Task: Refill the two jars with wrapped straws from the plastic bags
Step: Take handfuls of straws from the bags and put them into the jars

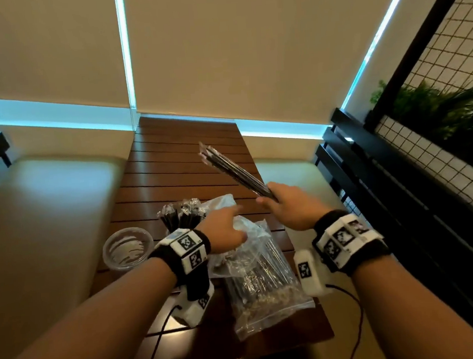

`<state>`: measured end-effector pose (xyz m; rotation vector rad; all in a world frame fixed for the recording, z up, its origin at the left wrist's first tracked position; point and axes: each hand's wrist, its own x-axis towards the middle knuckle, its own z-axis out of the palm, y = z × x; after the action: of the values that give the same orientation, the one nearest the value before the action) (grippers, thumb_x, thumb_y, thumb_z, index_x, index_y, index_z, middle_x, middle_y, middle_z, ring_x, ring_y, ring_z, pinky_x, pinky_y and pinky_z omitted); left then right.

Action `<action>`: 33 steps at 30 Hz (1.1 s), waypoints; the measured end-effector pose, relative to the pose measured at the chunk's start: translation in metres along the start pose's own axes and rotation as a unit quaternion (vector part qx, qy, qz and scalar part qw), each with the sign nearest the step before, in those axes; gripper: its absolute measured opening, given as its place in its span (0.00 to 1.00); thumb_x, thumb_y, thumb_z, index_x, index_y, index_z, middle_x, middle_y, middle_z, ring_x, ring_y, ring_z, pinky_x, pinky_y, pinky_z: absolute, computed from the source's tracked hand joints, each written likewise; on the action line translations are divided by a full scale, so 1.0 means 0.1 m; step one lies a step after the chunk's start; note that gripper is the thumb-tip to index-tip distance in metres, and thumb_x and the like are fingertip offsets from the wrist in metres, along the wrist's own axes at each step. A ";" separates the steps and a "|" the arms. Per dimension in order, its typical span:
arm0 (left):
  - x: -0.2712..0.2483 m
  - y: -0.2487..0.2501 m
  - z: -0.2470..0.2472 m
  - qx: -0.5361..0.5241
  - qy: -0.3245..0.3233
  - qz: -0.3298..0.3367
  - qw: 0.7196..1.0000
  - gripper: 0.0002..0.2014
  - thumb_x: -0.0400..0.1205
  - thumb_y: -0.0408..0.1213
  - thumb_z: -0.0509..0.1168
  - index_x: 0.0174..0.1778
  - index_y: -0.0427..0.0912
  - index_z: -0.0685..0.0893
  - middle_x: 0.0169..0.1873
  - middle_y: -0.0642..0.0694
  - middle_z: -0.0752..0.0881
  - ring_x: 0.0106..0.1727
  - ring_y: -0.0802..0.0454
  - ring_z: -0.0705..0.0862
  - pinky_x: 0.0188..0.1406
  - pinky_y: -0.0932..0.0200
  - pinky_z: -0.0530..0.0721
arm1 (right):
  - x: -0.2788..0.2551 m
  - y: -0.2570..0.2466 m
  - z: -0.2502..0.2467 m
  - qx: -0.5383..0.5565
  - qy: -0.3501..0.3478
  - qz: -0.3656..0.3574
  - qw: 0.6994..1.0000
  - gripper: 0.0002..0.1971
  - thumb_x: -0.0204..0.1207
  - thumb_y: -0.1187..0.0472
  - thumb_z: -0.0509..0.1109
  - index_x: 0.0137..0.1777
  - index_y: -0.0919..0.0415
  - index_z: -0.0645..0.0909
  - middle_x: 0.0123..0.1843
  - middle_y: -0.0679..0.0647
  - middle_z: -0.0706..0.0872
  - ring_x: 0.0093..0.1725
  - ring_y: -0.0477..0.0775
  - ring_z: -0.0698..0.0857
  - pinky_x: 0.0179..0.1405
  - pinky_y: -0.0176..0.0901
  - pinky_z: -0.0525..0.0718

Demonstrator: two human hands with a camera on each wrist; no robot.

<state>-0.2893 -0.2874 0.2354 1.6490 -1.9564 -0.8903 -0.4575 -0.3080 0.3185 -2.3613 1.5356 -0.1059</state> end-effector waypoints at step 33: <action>0.01 -0.21 -0.83 -0.057 0.254 -0.009 0.966 0.22 0.83 0.30 0.62 0.23 0.50 0.73 0.21 0.57 0.76 0.25 0.60 0.74 0.22 0.74 0.68 | 0.67 -1.32 0.21 0.063 0.352 -0.184 0.915 0.12 0.85 0.46 0.52 0.43 0.47 0.70 0.29 0.41 0.74 0.34 0.48 0.76 0.33 0.43 0.73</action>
<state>-0.2178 -0.3068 0.2783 1.6295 -1.5136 -0.5056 -0.3091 -0.3146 0.3317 -2.6106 1.2350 -1.2193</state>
